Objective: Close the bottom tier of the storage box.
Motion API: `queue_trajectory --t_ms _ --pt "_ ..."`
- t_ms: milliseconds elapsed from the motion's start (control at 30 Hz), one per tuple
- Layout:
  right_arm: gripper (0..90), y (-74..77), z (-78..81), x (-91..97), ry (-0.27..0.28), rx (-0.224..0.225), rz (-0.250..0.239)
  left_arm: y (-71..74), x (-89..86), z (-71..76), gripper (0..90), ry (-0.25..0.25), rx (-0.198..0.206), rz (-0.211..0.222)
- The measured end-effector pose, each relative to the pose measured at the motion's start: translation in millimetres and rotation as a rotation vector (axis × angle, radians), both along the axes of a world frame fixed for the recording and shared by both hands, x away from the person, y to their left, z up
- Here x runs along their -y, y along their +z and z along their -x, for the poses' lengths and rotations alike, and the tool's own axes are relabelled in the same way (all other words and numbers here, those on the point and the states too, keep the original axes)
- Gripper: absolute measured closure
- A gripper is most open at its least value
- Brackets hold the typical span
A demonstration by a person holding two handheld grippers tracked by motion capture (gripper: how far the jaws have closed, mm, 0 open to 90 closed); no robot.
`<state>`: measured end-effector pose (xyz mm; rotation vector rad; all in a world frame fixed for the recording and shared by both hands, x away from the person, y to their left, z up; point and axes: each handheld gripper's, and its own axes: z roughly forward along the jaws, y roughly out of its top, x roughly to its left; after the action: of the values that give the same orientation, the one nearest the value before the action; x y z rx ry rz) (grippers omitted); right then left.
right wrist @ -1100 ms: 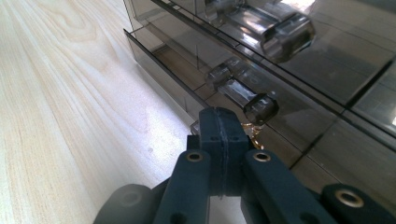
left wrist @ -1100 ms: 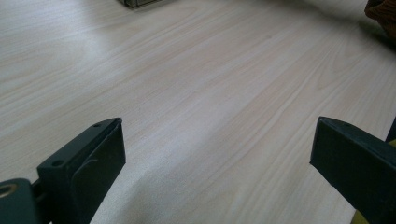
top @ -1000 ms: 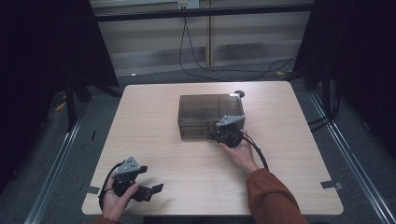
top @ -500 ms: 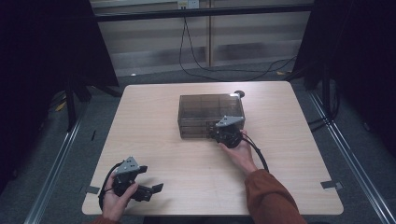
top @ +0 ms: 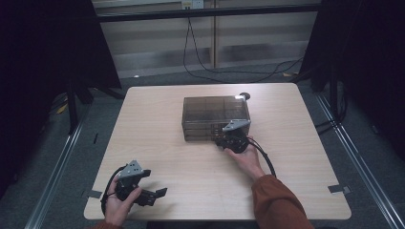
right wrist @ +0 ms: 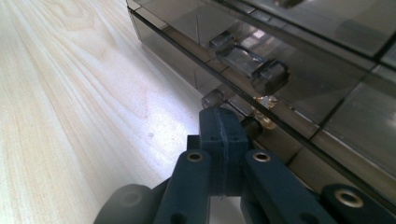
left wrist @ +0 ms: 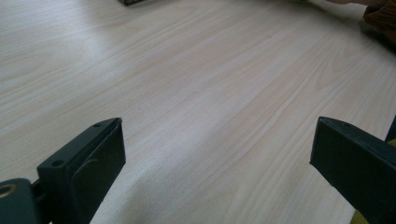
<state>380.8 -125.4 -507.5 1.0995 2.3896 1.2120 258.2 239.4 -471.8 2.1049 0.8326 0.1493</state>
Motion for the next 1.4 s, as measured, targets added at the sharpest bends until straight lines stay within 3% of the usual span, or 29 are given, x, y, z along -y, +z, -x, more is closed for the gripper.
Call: queue_trajectory --t_ms 333,500,667,933,1200,1400 --pt "89.7 0.2 -2.4 0.4 -0.017 0.002 0.015 0.2 0.2 0.1 3.2 0.002 -0.002 0.006" --pt "82.4 3.1 0.3 4.0 -0.001 -0.003 -0.008 0.2 -0.2 0.0 3.2 0.005 -0.002 0.006" --pt "71.5 8.6 6.8 8.0 0.000 0.000 -0.033 0.4 -0.2 0.3 3.2 0.007 -0.002 0.006" --pt "38.3 15.0 23.4 18.7 -0.039 0.003 -0.048 0.3 -0.4 0.1 3.2 0.014 -0.003 0.005" --pt "24.9 24.9 41.4 30.2 -0.043 0.026 -0.056 0.2 -1.1 -0.1 3.2 0.023 -0.006 0.017" --pt "17.3 29.4 55.4 44.5 -0.066 0.014 -0.044 0.0 -0.8 -0.4 3.2 0.031 -0.009 0.012"
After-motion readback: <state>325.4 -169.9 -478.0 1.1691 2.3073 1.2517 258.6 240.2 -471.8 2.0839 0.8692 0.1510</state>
